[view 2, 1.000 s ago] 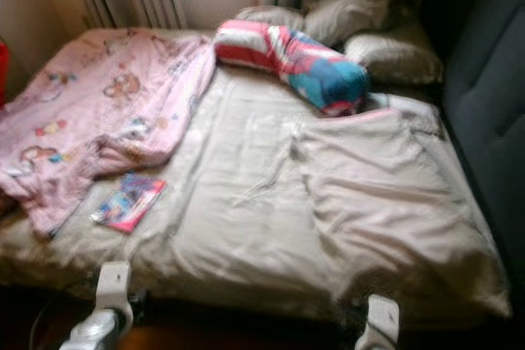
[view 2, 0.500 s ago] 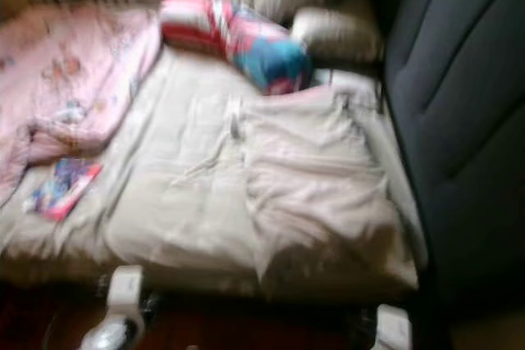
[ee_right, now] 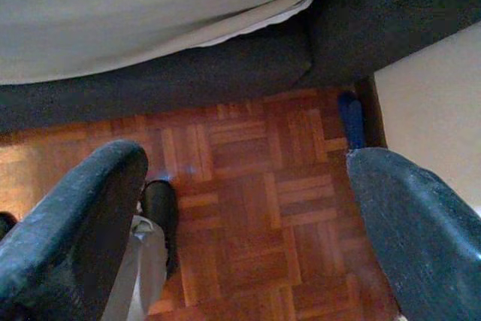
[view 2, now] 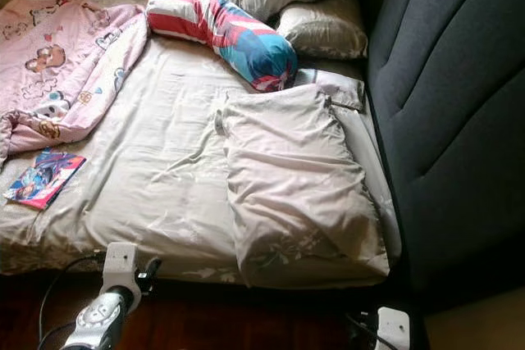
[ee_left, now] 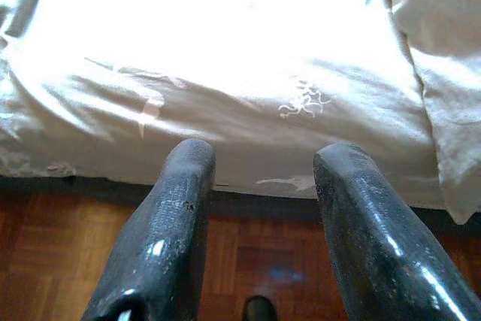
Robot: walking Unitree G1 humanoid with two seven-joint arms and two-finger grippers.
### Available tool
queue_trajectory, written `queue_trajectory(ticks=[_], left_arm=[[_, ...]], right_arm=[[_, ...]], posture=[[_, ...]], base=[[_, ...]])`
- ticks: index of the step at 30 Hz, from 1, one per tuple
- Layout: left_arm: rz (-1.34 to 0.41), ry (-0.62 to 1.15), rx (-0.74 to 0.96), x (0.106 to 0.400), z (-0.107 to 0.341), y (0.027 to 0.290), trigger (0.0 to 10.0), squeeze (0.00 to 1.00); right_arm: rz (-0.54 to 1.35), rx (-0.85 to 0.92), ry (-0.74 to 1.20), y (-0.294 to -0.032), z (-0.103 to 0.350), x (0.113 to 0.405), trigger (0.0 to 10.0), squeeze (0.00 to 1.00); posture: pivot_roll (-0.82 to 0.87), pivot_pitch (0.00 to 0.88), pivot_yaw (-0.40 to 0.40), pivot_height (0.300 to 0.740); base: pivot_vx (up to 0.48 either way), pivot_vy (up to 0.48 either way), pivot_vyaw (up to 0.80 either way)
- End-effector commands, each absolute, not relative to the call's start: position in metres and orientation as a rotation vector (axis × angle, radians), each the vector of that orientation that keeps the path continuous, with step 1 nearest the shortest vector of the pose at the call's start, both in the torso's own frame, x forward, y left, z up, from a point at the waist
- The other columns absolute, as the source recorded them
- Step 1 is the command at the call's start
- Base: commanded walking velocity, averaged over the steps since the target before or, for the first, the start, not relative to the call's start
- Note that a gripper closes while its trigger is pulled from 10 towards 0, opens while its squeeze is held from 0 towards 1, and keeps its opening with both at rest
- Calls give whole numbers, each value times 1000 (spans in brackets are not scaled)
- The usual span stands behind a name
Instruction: Clean up the room
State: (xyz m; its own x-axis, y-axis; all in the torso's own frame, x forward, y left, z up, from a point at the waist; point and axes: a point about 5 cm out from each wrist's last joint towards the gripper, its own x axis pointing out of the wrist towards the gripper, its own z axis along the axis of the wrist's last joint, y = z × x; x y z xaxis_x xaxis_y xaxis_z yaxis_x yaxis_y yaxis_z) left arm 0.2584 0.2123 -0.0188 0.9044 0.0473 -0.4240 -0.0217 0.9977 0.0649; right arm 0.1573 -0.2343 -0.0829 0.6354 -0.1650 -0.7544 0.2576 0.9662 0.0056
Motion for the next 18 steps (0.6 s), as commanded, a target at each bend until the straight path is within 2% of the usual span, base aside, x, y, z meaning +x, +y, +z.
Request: queue_trajectory(ticks=[1, 7, 8, 9, 10, 11, 15, 18], left_arm=[[9, 407, 54, 256, -19, 206, 10000, 0], [-35, 268, 101, 261, -5, 199, 10000, 0], [-31, 240, 106, 261, -2, 201, 10000, 0], [-31, 240, 106, 261, -2, 201, 10000, 0], [-22, 165, 105, 262, 8, 202, 10000, 0], [-24, 134, 102, 262, 11, 201, 10000, 0], [-30, 98, 97, 262, 16, 198, 10000, 0], [-53, 33, 95, 260, 24, 188, 10000, 0]], right_arm=[[-244, 109, 843, -237, -84, 151, 10000, 0], [-264, 115, 741, -239, -79, 152, 10000, 0], [-247, 110, 634, -235, -65, 180, 10000, 0], [-247, 110, 634, -235, -65, 180, 10000, 0], [-196, 104, 434, -229, -36, 223, 10000, 0], [-179, 95, 377, -228, -28, 233, 10000, 0], [-167, 88, 334, -227, -22, 237, 10000, 0], [-148, 55, 219, -224, -5, 245, 10000, 0]], posture=[[102, 160, -35, 740], [90, 158, -38, 740], [84, 158, -39, 740], [84, 158, -39, 740], [83, 152, -49, 740], [87, 152, -52, 740], [90, 151, -56, 740], [88, 148, -65, 740]], base=[[0, 0, 0], [0, 0, 0], [0, 0, 0], [0, 0, 0], [0, 0, 0], [0, 0, 0], [0, 0, 0], [0, 0, 0]])
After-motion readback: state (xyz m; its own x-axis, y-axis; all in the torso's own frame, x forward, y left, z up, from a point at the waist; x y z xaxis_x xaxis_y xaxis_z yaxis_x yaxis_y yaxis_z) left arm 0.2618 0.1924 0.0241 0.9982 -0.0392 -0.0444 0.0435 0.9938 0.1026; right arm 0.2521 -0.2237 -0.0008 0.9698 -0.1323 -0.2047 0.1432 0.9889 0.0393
